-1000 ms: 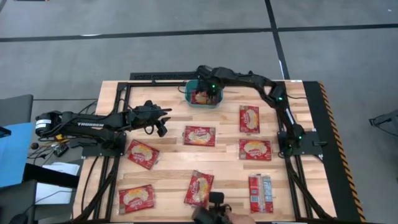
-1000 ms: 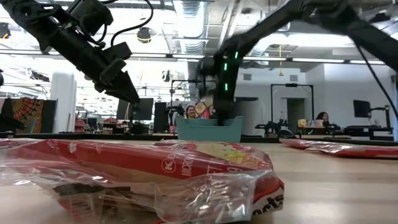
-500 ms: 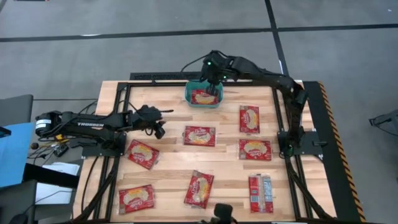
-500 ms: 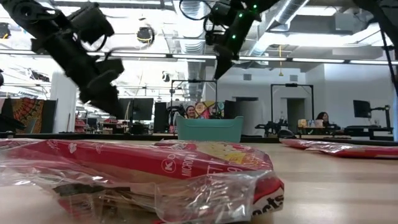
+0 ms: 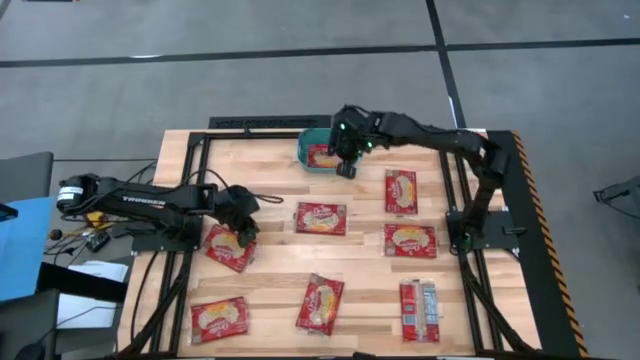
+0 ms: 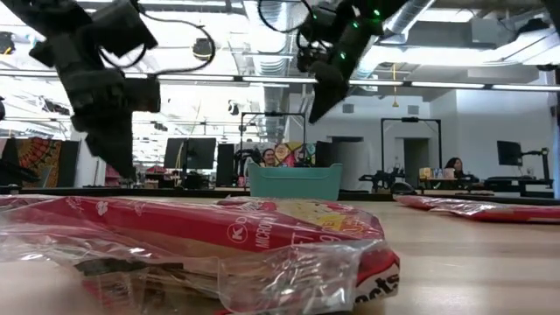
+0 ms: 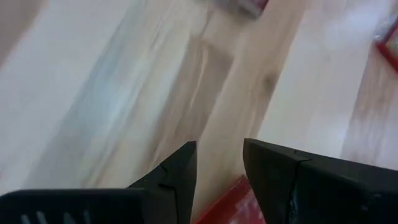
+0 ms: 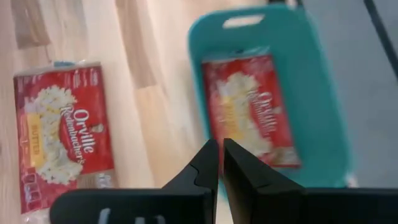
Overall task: Sort popcorn bags into baskets
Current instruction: Put the red popcorn bag into the blue bin
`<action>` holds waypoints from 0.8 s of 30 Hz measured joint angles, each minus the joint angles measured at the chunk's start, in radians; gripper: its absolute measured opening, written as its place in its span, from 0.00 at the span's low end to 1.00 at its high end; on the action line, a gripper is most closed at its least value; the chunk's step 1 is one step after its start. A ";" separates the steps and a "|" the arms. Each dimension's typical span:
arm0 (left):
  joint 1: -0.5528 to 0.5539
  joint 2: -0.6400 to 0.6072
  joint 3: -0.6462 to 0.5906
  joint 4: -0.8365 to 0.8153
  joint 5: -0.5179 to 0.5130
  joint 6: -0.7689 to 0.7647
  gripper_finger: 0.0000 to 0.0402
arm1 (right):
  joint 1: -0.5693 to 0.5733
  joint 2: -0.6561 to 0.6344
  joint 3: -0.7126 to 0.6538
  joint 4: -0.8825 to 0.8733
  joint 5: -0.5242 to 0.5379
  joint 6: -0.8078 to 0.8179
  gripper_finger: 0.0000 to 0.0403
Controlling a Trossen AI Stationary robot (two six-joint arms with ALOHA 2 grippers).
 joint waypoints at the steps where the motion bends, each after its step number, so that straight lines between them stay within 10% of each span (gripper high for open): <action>1: -0.020 0.000 0.006 0.016 -0.037 0.008 0.30 | 0.007 -0.021 -0.062 0.053 -0.004 0.015 0.12; 13: -0.107 0.070 0.007 0.367 -0.327 0.081 0.30 | 0.187 -0.209 -0.638 0.649 -0.070 0.349 0.12; 24: 0.079 0.389 0.051 0.670 -0.243 0.072 0.63 | 0.342 -0.286 -0.736 0.741 0.059 0.525 0.12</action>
